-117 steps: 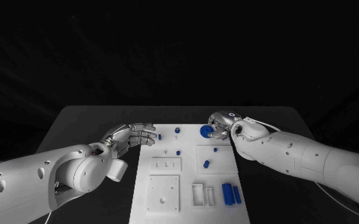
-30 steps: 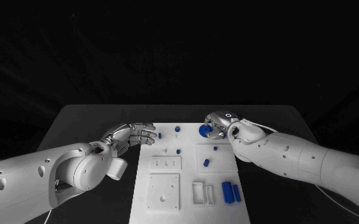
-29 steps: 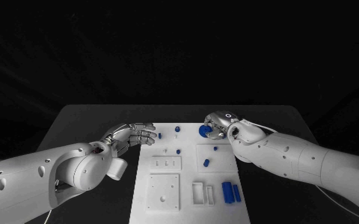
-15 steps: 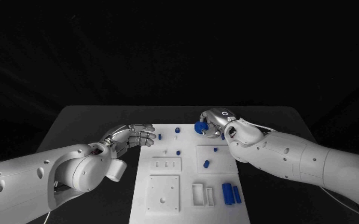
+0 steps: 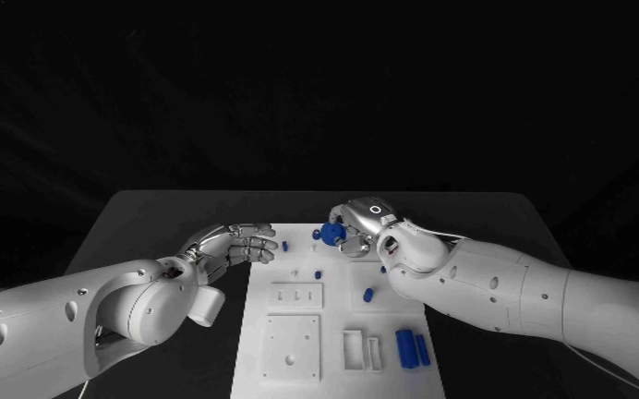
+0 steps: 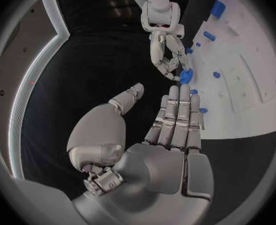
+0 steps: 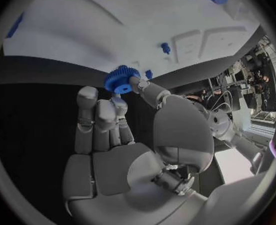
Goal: Assemble the parts on the task board
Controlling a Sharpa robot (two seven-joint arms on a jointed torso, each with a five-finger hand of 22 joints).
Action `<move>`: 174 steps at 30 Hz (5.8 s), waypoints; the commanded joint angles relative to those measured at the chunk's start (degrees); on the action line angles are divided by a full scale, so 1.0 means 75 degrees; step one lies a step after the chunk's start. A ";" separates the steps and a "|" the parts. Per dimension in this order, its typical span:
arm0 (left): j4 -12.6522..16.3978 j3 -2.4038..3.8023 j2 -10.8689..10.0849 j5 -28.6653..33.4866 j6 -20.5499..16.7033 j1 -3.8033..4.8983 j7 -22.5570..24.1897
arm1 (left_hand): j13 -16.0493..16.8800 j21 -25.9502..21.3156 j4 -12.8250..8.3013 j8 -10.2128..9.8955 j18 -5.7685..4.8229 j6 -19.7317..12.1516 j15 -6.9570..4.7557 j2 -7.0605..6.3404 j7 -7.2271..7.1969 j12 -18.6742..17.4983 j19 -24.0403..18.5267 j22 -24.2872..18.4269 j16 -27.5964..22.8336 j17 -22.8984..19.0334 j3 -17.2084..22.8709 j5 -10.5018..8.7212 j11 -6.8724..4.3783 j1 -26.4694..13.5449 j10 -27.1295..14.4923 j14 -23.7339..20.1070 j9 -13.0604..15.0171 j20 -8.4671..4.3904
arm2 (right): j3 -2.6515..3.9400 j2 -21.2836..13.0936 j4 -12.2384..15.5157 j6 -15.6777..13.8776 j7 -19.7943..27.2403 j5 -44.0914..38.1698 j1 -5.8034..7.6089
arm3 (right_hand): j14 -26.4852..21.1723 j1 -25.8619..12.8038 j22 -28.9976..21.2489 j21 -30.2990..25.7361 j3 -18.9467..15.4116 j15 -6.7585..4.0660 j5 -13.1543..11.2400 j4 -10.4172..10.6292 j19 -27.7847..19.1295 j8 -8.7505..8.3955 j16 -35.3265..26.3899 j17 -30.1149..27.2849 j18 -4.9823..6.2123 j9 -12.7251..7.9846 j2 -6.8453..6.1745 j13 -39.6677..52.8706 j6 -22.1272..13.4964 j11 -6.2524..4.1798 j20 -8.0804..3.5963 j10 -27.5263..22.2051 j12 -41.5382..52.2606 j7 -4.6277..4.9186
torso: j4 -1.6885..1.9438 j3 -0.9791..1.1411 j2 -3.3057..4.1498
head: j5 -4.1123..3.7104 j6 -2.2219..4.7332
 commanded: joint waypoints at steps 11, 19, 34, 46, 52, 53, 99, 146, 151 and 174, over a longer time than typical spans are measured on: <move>-0.0016 0.0005 0.0074 -0.0042 0.0076 0.0004 0.0052 | 0.0007 0.0014 0.0032 -0.0052 -0.0090 0.0072 0.0000 0.0028 0.0188 0.0036 0.0029 -0.0013 0.0048 -0.0012 -0.0014 0.0005 -0.0024 0.0073 -0.0031 0.0037 0.0010 -0.0025 | -0.0258 0.0594 -0.0136 -0.0174 -0.0371 -0.0776 -0.0114 | 0.0025 0.0041 0.0120 0.0028 0.0130 -0.0048 -0.0094 0.0057 -0.0005 0.0085 -0.0036 0.0023 0.0450 0.0305 -0.0140 -0.0026 0.1018 -0.0030 -0.0057 0.0057 0.0033 0.0013 | 0.0034 -0.0004 0.0006 | 0.0044 0.0017; -0.0037 0.0005 0.0110 -0.0041 0.0088 0.0004 0.0048 | 0.0008 0.0013 0.0034 -0.0054 -0.0090 0.0073 0.0000 0.0030 0.0188 0.0037 0.0029 -0.0014 0.0049 -0.0012 -0.0019 0.0005 -0.0024 0.0072 -0.0031 0.0038 0.0011 -0.0025 | -0.0292 0.0845 -0.0393 -0.0109 -0.0421 -0.0770 -0.0186 | 0.0026 0.0040 0.0120 0.0028 0.0136 -0.0048 -0.0097 0.0062 -0.0004 0.0081 -0.0037 0.0024 0.0450 0.0307 -0.0139 -0.0028 0.1015 -0.0029 -0.0056 0.0058 0.0032 0.0013 | 0.0010 -0.0005 0.0006 | 0.0080 0.0026; -0.0077 0.0005 0.0178 -0.0028 0.0106 0.0004 0.0052 | 0.0008 0.0013 0.0040 -0.0056 -0.0091 0.0074 0.0000 0.0039 0.0188 0.0037 0.0029 -0.0015 0.0049 -0.0013 -0.0026 0.0005 -0.0024 0.0069 -0.0032 0.0038 0.0012 -0.0025 | -0.0342 0.1116 -0.0754 0.0148 -0.0548 -0.0804 -0.0245 | 0.0022 0.0023 0.0118 0.0022 0.0133 -0.0043 -0.0173 0.0073 -0.0011 0.0056 -0.0050 0.0030 0.0450 0.0317 -0.0129 -0.0037 0.0987 -0.0023 -0.0047 0.0045 0.0022 0.0021 | 0.0014 -0.0006 0.0007 | 0.0129 0.0069; -0.0107 0.0006 0.0224 -0.0027 0.0127 0.0004 0.0054 | 0.0008 0.0013 0.0042 -0.0057 -0.0091 0.0074 0.0000 0.0043 0.0188 0.0038 0.0030 -0.0016 0.0050 -0.0013 -0.0030 0.0005 -0.0024 0.0067 -0.0032 0.0038 0.0013 -0.0025 | -0.0344 0.1267 -0.1064 0.0294 -0.0567 -0.0716 -0.0267 | 0.0019 0.0022 0.0117 0.0018 0.0134 -0.0041 -0.0187 0.0069 -0.0016 0.0043 -0.0056 0.0031 0.0450 0.0318 -0.0138 -0.0040 0.0970 -0.0019 -0.0045 0.0037 0.0016 0.0025 | 0.0007 0.0001 0.0009 | 0.0135 0.0064; -0.0113 0.0006 0.0230 -0.0027 0.0129 0.0004 0.0046 | 0.0008 0.0013 0.0044 -0.0058 -0.0092 0.0074 0.0000 0.0045 0.0189 0.0038 0.0030 -0.0017 0.0050 -0.0014 -0.0033 0.0005 -0.0024 0.0065 -0.0031 0.0038 0.0013 -0.0025 | -0.0344 0.1309 -0.1147 0.0284 -0.0529 -0.0563 -0.0278 | -0.0001 0.0002 0.0094 -0.0042 0.0222 0.0070 -0.0378 0.0122 -0.0064 -0.0206 -0.0123 0.0027 0.0450 0.0234 -0.0254 -0.0068 0.0579 0.0102 -0.0021 -0.0036 -0.0027 0.0155 | 0.0005 0.0006 0.0009 | 0.0148 0.0051; -0.0115 0.0006 0.0230 -0.0027 0.0128 0.0004 0.0043 | 0.0008 0.0013 0.0045 -0.0058 -0.0092 0.0074 0.0000 0.0046 0.0189 0.0038 0.0030 -0.0017 0.0050 -0.0014 -0.0034 0.0005 -0.0024 0.0064 -0.0032 0.0038 0.0013 -0.0025 | -0.0344 0.1310 -0.1160 0.0292 -0.0493 -0.0551 -0.0278 | 0.0000 0.0008 0.0092 -0.0050 0.0249 0.0091 -0.0400 0.0136 -0.0067 -0.0238 -0.0134 0.0028 0.0450 0.0223 -0.0277 -0.0074 0.0534 0.0123 -0.0017 -0.0047 -0.0031 0.0176 | 0.0002 0.0009 0.0008 | 0.0151 0.0053; -0.0131 0.0005 0.0216 -0.0030 0.0107 0.0004 0.0013 | 0.0005 -0.0002 0.0170 -0.0087 -0.0093 0.0069 -0.0001 0.0189 0.0189 0.0037 0.0023 -0.0035 0.0048 -0.0026 -0.0071 0.0021 -0.0023 -0.0046 -0.0044 0.0030 0.0019 -0.0029 | -0.0341 0.1034 -0.1106 0.0743 0.0133 0.1176 -0.0275 | -0.0009 -0.1255 0.0151 -0.0003 0.0249 0.0353 0.1275 0.0237 -0.0038 -0.0894 -0.0066 0.0350 0.0449 -0.0133 0.0412 -0.0155 -0.0927 0.0393 -0.0023 -0.0243 0.0159 0.0455 | -0.0016 0.0014 0.0000 | 0.0158 0.0087; -0.0383 0.0003 0.0088 -0.0031 0.0113 -0.0026 0.0078 | 0.0013 0.0009 -0.0042 -0.0094 -0.0093 0.0103 -0.0007 0.0119 0.0179 0.0058 0.0020 -0.0034 0.0066 -0.0030 -0.0065 0.0008 -0.0034 0.0140 -0.0022 0.0042 0.0040 -0.0033 | 0.0459 -0.1562 -0.0179 0.0733 0.2881 0.4161 0.0002 | -0.0003 -0.0136 0.0118 -0.0045 -0.0668 0.0475 0.0113 -0.0592 -0.0082 -0.0614 -0.0167 0.0410 0.0450 -0.0052 -0.0120 -0.0242 -0.0559 0.0518 -0.0013 -0.0361 0.0253 0.0583 | -0.0190 0.0175 -0.0049 | 0.0128 0.0146; -0.0383 0.0003 0.0085 0.0046 0.0219 -0.0048 0.0115 | 0.0014 0.0009 -0.0055 -0.0093 -0.0093 0.0108 -0.0008 0.0112 0.0178 0.0061 0.0020 -0.0034 0.0067 -0.0030 -0.0065 0.0005 -0.0036 0.0154 -0.0019 0.0045 0.0042 -0.0033 | 0.0458 -0.1615 -0.0604 0.0958 0.3043 0.4308 -0.0040 | -0.0006 -0.0031 0.0120 -0.0054 -0.0764 0.0470 0.0145 -0.0627 -0.0098 -0.0606 -0.0170 0.0425 0.0450 -0.0055 -0.0111 -0.0254 -0.0542 0.0514 0.0000 -0.0371 0.0259 0.0579 | -0.0218 0.0232 -0.0039 | 0.0125 0.0139; -0.0442 0.0003 0.0092 0.0032 0.0248 -0.0104 0.0092 | 0.0014 0.0006 -0.0067 -0.0096 -0.0096 0.0109 -0.0007 0.0120 0.0179 0.0061 0.0017 -0.0037 0.0068 -0.0032 -0.0062 0.0005 -0.0036 0.0175 -0.0019 0.0044 0.0043 -0.0031 | 0.0456 -0.1484 -0.1405 0.1524 0.3174 0.4104 -0.0480 | -0.0039 0.0426 0.0128 -0.0093 -0.1065 0.0418 0.1242 -0.0961 -0.0180 -0.0641 -0.0229 0.0483 0.0450 -0.0107 -0.0044 -0.0309 -0.0614 0.0459 0.0057 -0.0453 0.0269 0.0520 | -0.0220 0.0209 -0.0045 | 0.0097 -0.0013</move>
